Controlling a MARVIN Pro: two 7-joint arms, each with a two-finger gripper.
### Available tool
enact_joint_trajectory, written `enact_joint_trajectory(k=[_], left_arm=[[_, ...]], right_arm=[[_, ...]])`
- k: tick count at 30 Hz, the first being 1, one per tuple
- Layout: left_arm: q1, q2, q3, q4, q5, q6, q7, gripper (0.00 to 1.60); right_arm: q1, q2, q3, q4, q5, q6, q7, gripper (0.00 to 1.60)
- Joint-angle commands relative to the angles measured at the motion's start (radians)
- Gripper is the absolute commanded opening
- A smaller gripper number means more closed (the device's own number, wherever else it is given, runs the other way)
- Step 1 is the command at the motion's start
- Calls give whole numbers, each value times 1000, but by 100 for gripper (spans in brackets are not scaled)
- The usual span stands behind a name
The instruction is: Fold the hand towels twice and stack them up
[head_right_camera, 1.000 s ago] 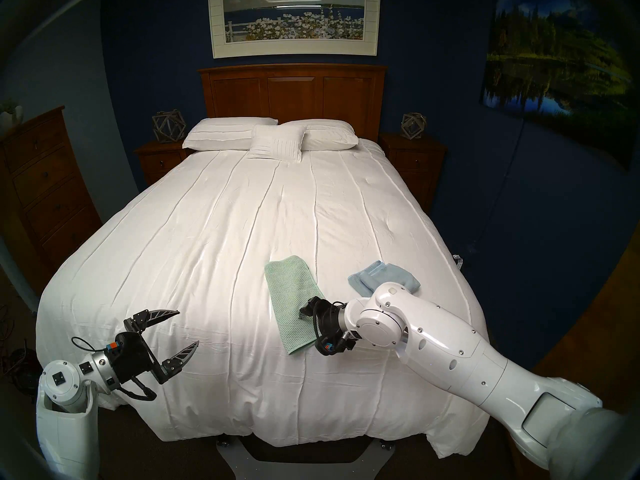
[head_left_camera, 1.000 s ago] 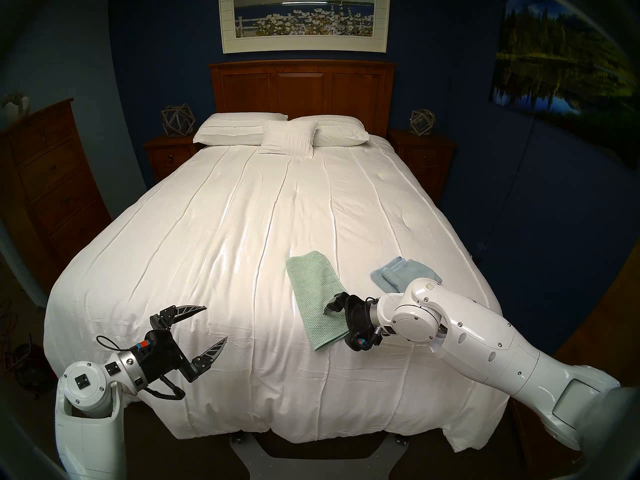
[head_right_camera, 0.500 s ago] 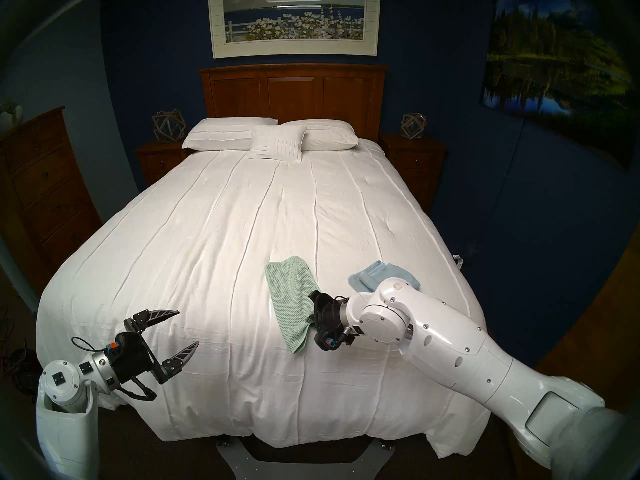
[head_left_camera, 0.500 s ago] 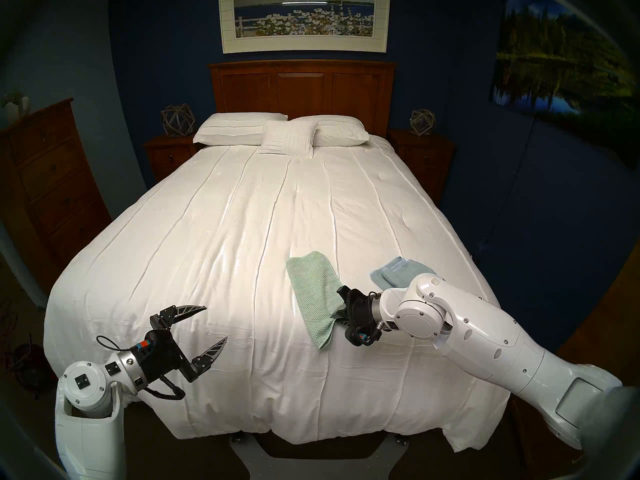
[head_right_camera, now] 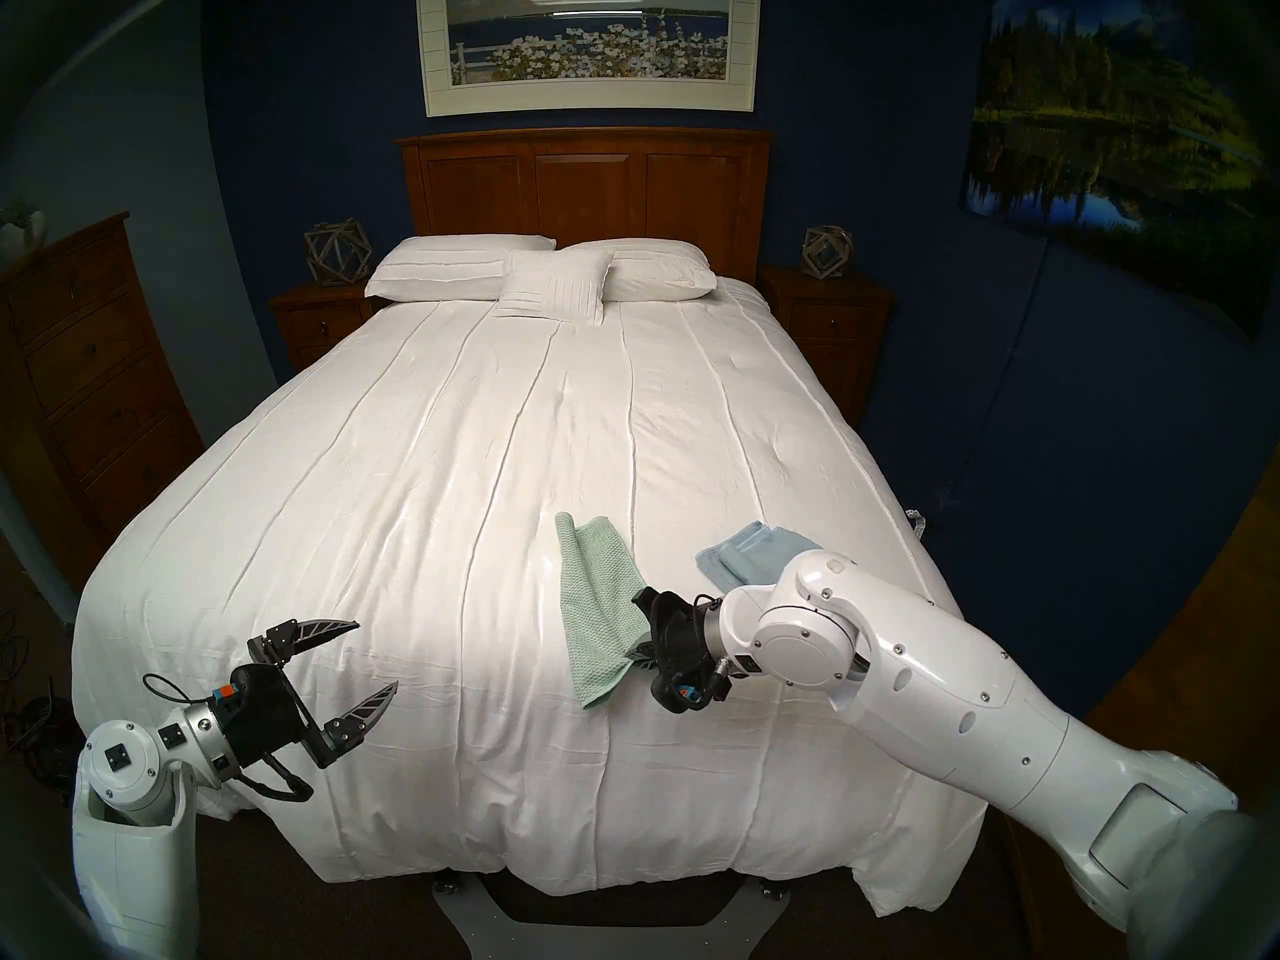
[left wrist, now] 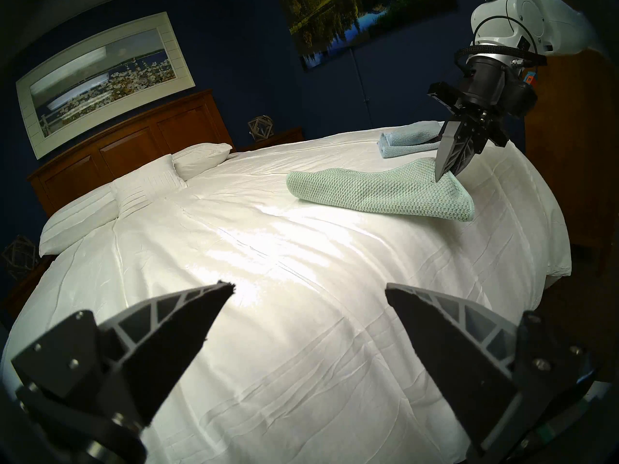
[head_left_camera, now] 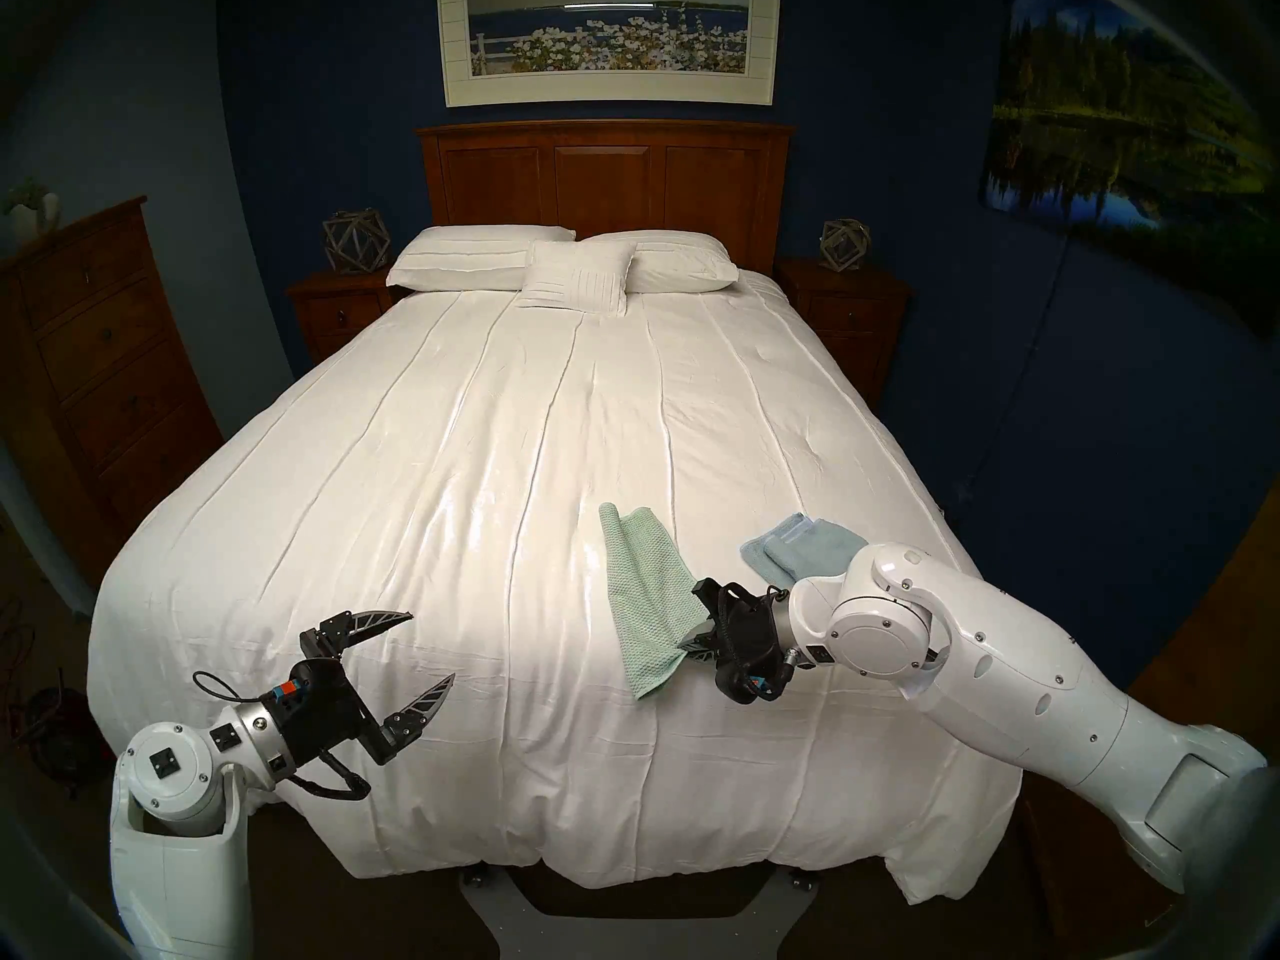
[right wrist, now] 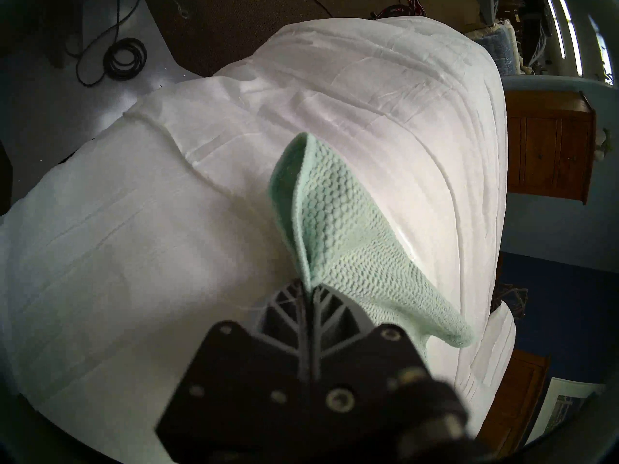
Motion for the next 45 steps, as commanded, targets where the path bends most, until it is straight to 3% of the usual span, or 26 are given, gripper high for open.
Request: enact_joint_trajectory(k=[1, 7, 12, 23, 30, 35, 45], left_arm=[[0, -1, -1, -17, -6, -1, -2, 160], [-1, -1, -1, -16, -6, -1, -2, 160], [-2, -1, 0, -14, -5, -2, -1, 160], [-2, -1, 0, -14, -5, -2, -1, 160], [-1, -1, -1, -15, -5, -2, -1, 160], [0, -1, -1, -16, -6, -1, -2, 160], [-2, -1, 0, -14, -5, -2, -1, 160]], right_arm=[[-43, 81, 41, -58, 30, -9, -41, 0], [31, -40, 26, 53, -32, -13, -65, 0], [97, -95, 25, 98, -36, -7, -76, 0], [200, -194, 51, 181, -22, -54, -75, 0], [253, -229, 32, 209, 14, -137, 21, 0], [271, -211, 21, 221, 55, -184, 67, 0], [352, -342, 18, 380, 36, -158, 12, 0]])
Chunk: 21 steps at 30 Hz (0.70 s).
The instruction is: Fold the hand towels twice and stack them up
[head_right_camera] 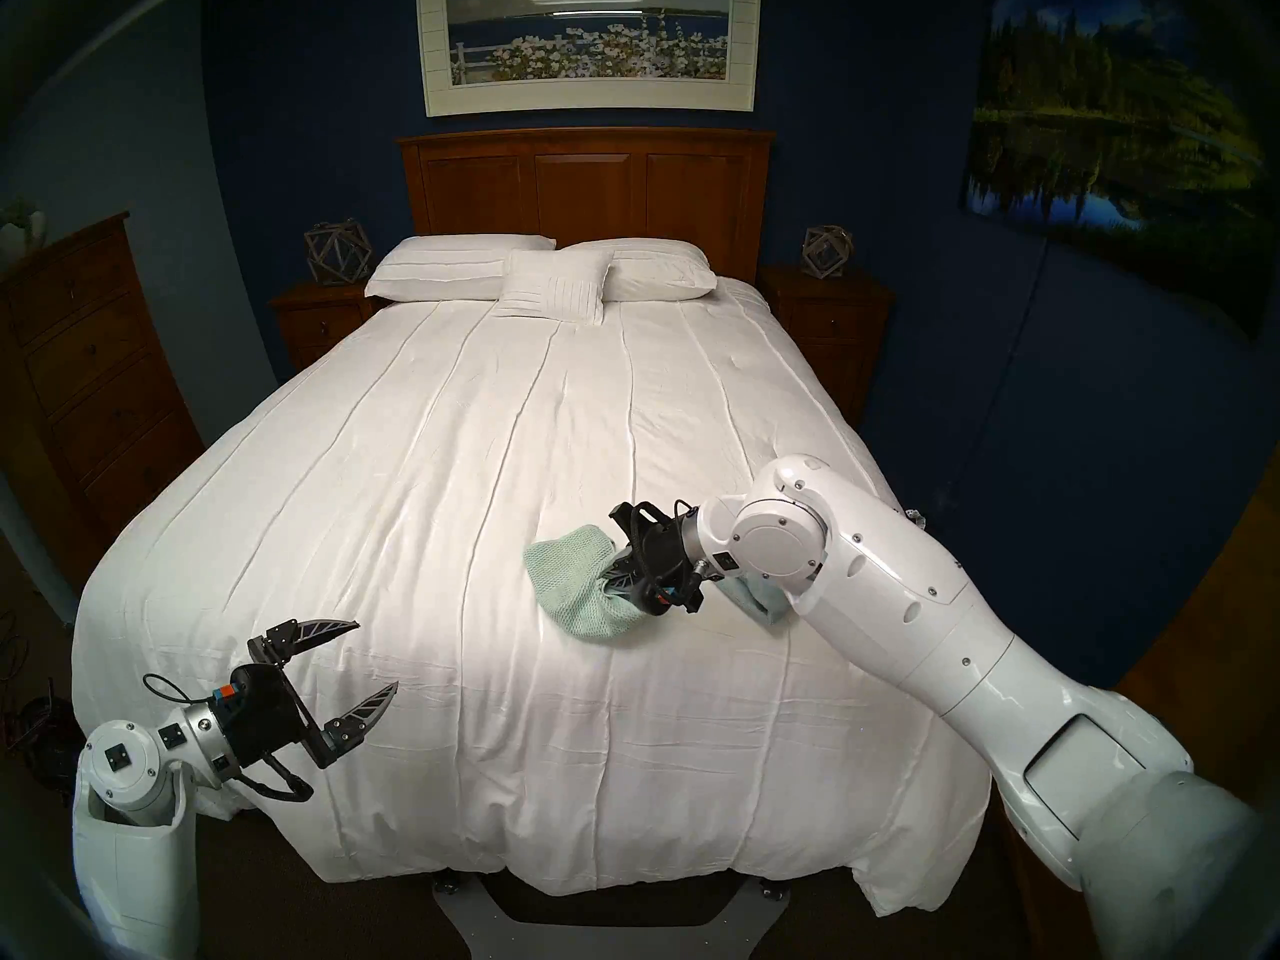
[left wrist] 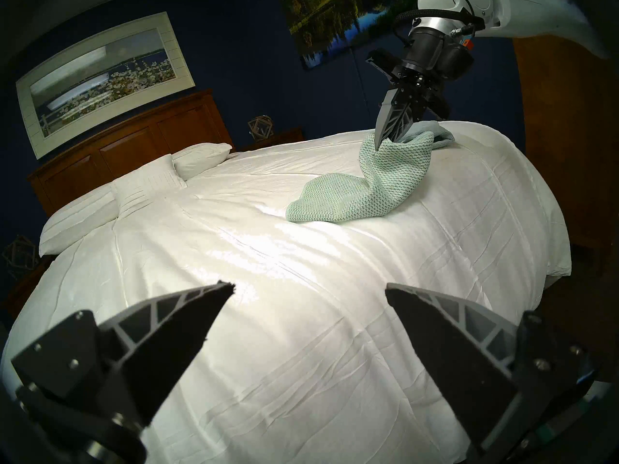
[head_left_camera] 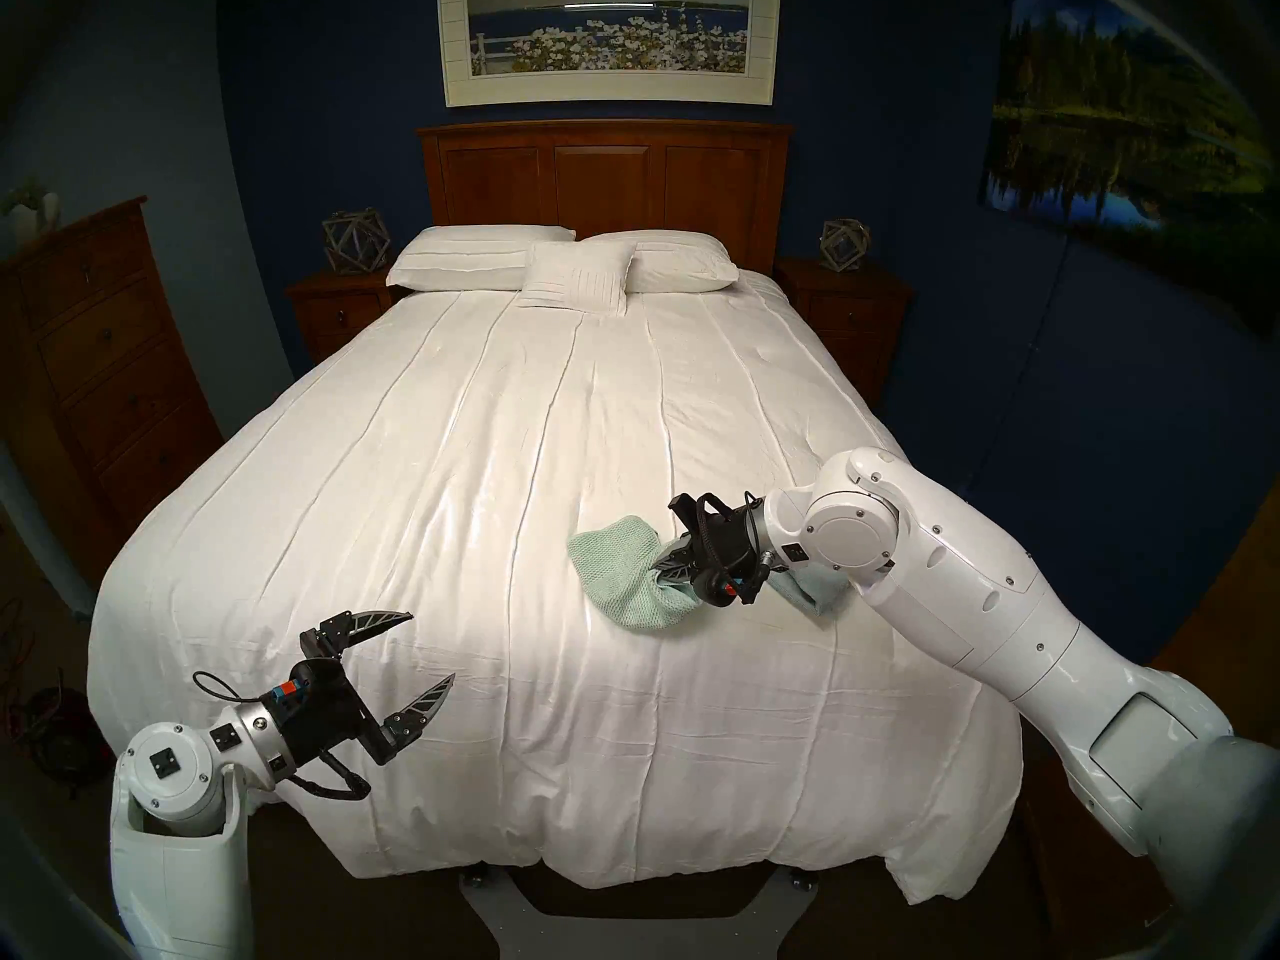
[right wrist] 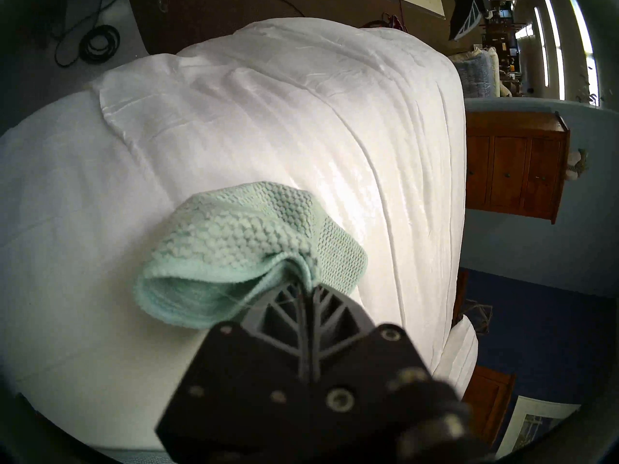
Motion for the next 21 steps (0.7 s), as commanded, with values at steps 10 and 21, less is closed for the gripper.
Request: enact_joint_trajectory(k=[10, 21], left_arm=[[-3, 0, 0, -13, -4, -2, -1, 160], [-3, 0, 0, -12, -4, -2, -1, 160]], right_arm=[[198, -212, -70, 201, -8, 61, -71, 0], [283, -312, -128, 374, -59, 95, -116, 21]])
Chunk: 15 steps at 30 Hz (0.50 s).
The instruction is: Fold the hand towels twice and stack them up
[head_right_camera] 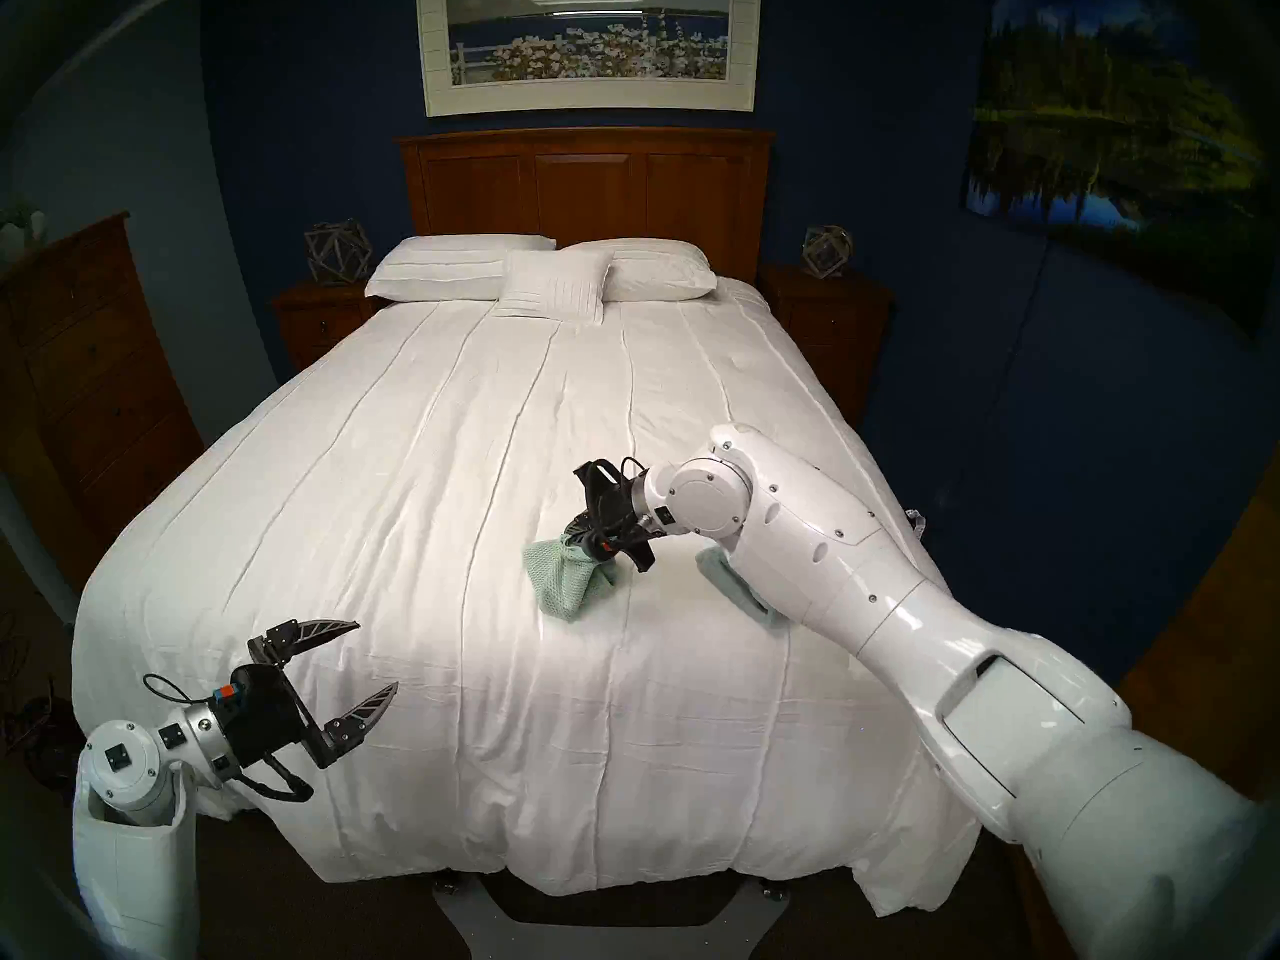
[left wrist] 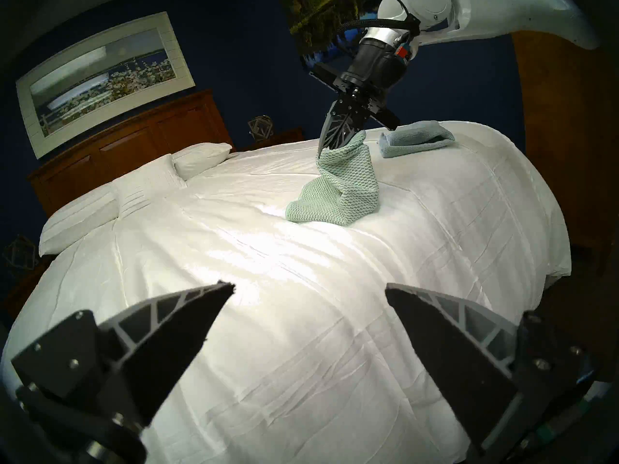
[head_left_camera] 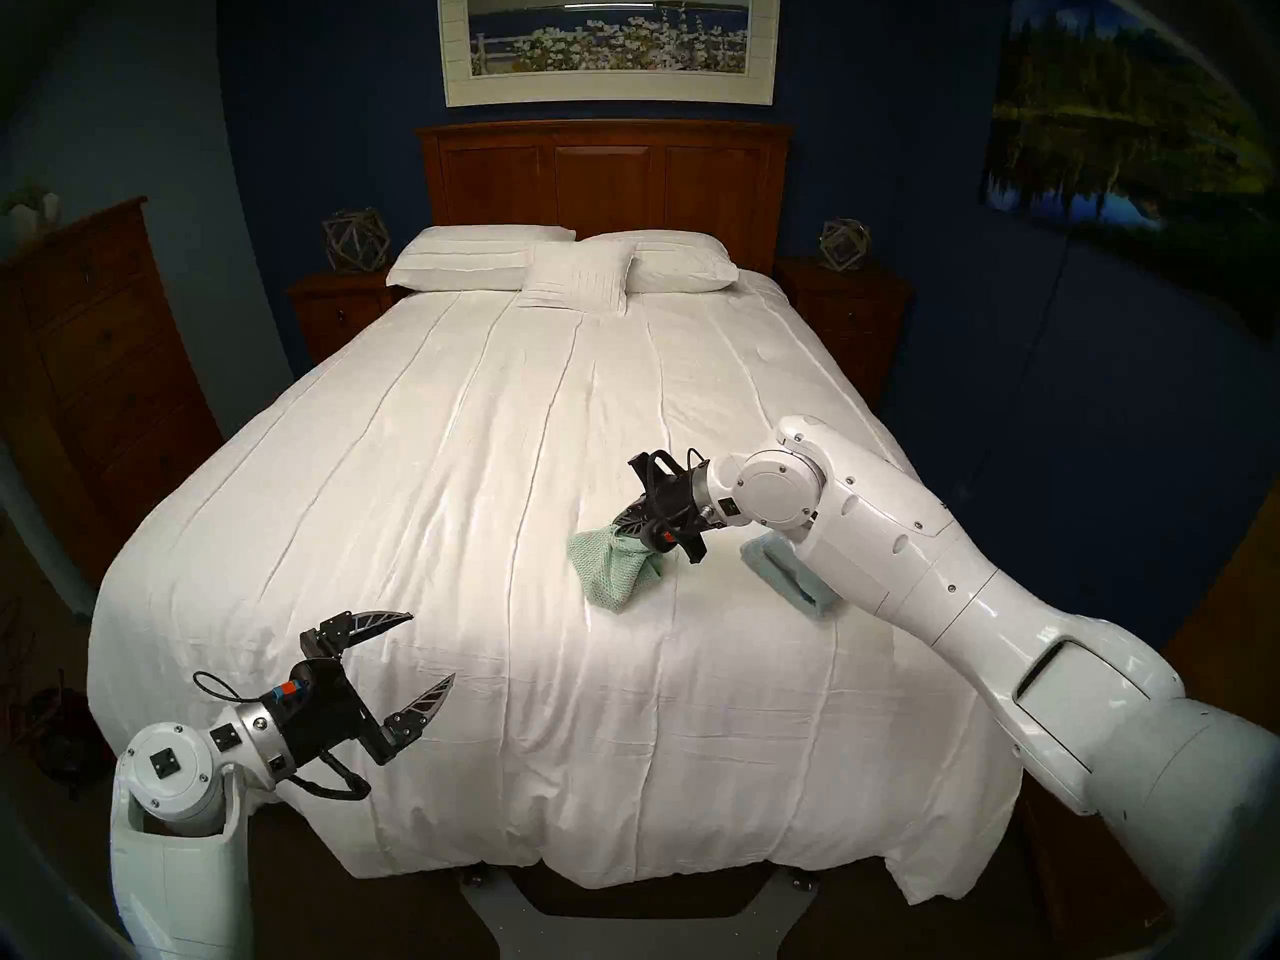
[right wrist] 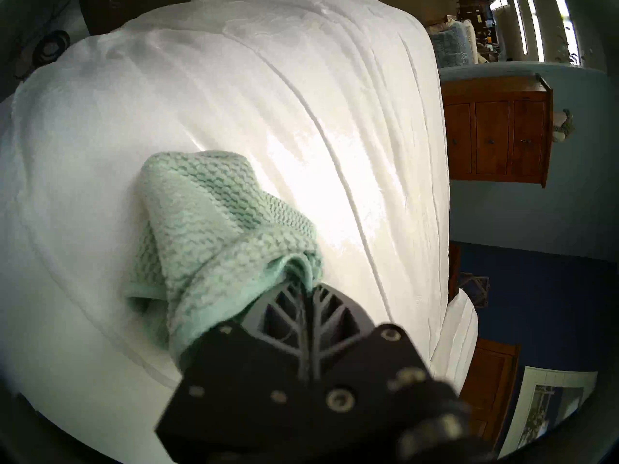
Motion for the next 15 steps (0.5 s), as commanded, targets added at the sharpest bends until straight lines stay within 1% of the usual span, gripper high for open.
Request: enact_joint_trajectory(k=[1, 2, 3, 4, 5, 6, 8, 10, 11, 12, 14, 15], left_arm=[[-2, 0, 0, -14, -5, -2, -1, 160], [-2, 0, 0, -14, -5, -2, -1, 160], [-2, 0, 0, -14, -5, -2, -1, 160], [-2, 0, -1, -15, -5, -2, -1, 160], [-2, -1, -1, -15, -5, -2, -1, 160], [-1, -1, -1, -16, -5, -2, -1, 160], [-1, -1, -1, -16, -6, -2, -1, 160], [-1, -1, -1, -17, -6, -1, -2, 160], [0, -1, -1, -17, -6, -1, -2, 160], [0, -1, -1, -18, -6, -1, -2, 160], [0, -1, -1, -18, -6, -1, -2, 160], [0, -1, -1, -18, -6, -1, -2, 160]], right_arm=[[122, -123, -29, 113, -33, 8, -30, 34], [123, -126, -34, 124, -37, 4, -37, 37], [124, -128, -39, 133, -40, 2, -43, 50], [138, -145, -45, 170, -39, -7, -48, 56], [142, -150, -49, 186, -40, -16, -55, 62], [142, -168, -40, 216, -50, -31, -57, 64], [145, -166, -45, 241, -48, -56, -72, 72], [151, -167, -46, 274, -48, -92, -89, 115], [151, -163, -44, 278, -47, -106, -94, 146], [148, -153, -42, 274, -47, -116, -100, 152], [142, -126, -33, 248, -44, -134, -103, 153], [139, -111, -29, 231, -41, -141, -100, 156]])
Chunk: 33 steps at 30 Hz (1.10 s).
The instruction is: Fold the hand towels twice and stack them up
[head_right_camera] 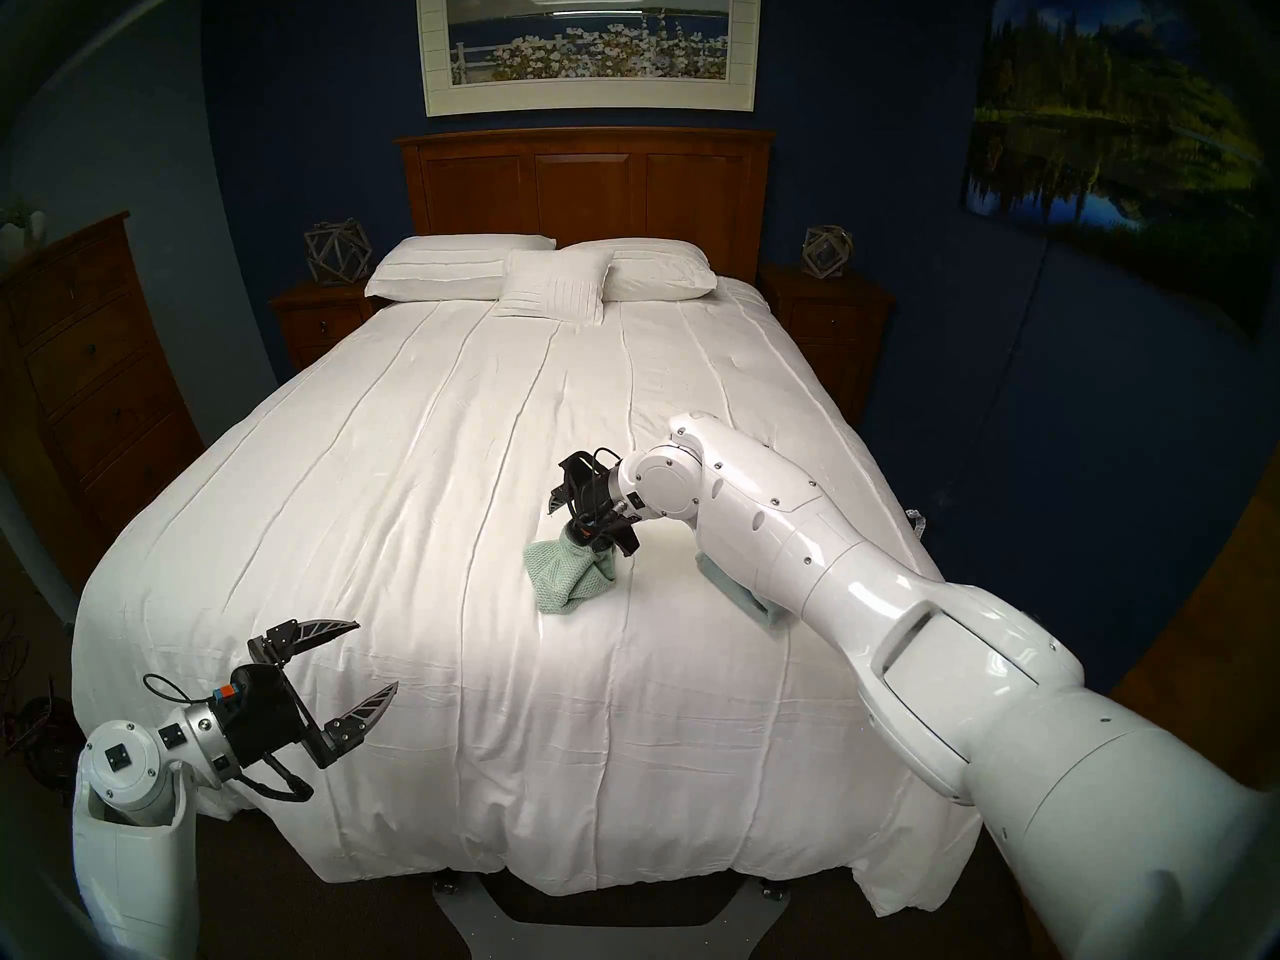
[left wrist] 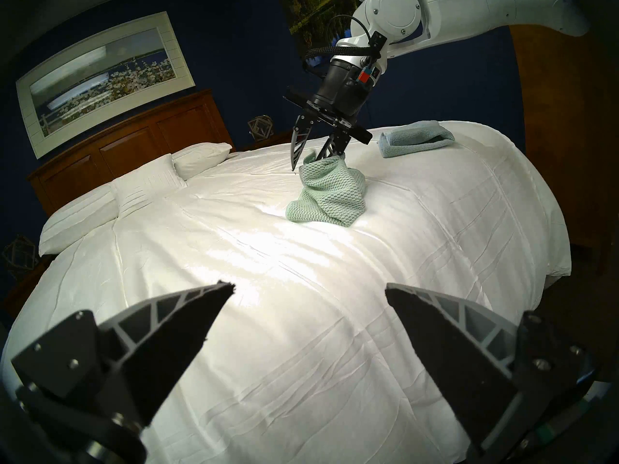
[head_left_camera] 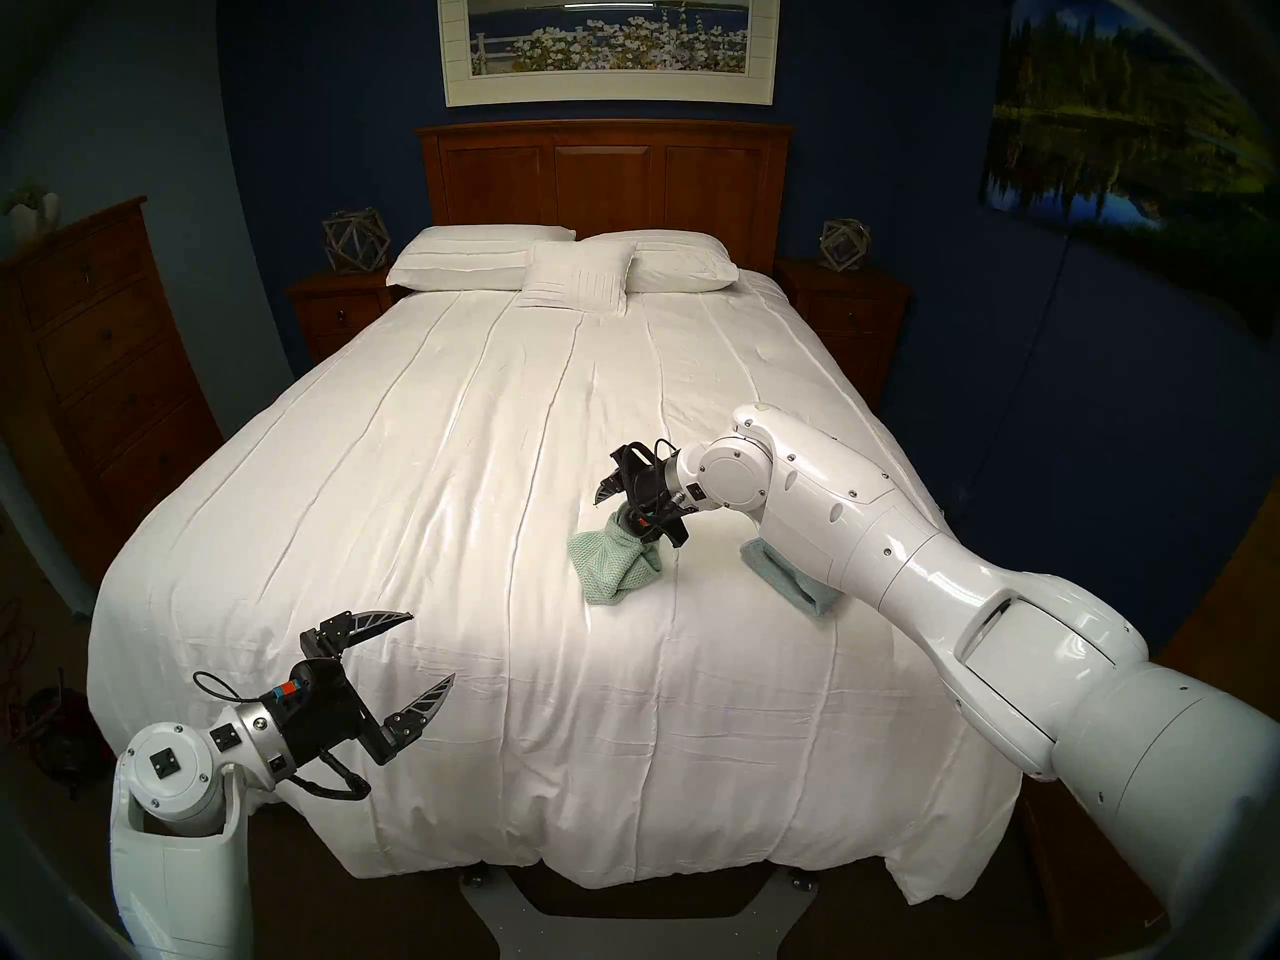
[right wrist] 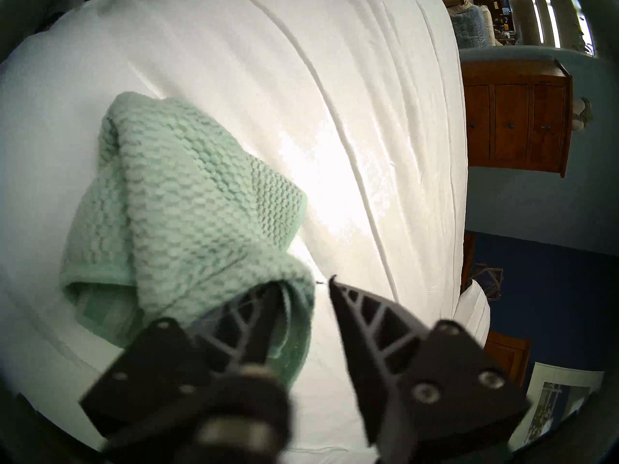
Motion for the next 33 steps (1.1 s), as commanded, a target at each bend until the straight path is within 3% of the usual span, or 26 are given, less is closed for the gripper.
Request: enact_joint_trajectory(k=[1, 6, 12, 14, 16, 20, 26, 29, 31, 33], left_arm=[[-1, -1, -1, -17, -6, -1, -2, 160], [-1, -1, -1, -16, -6, -1, -1, 160], [-1, -1, -1, -16, -6, -2, -1, 160], [-1, -1, -1, -16, -6, -2, -1, 160], [-1, -1, -1, -16, -6, -1, -2, 160], [0, -1, -1, -17, -6, -1, -2, 160], [0, -2, -1, -18, -6, -1, -2, 160], [0, -2, -1, -18, -6, -1, -2, 160], [0, -1, -1, -18, -6, -1, -2, 160], [0, -1, -1, -17, -6, -1, -2, 160]], right_arm=[[33, 35, 27, -58, 18, -70, -26, 158], [12, 126, 42, -145, 22, -112, -6, 160], [-30, 200, 106, -203, 11, -119, 24, 160], [-40, 224, 108, -222, 13, -138, 49, 160], [-40, 251, 68, -251, -9, -159, 104, 160], [-96, 299, 102, -314, 44, -160, 91, 160], [-125, 339, 112, -390, 4, -146, 65, 160], [-139, 364, 135, -419, 44, -149, 77, 160], [-118, 387, 109, -442, 60, -177, 172, 160], [-131, 420, 113, -477, 96, -186, 197, 160]])
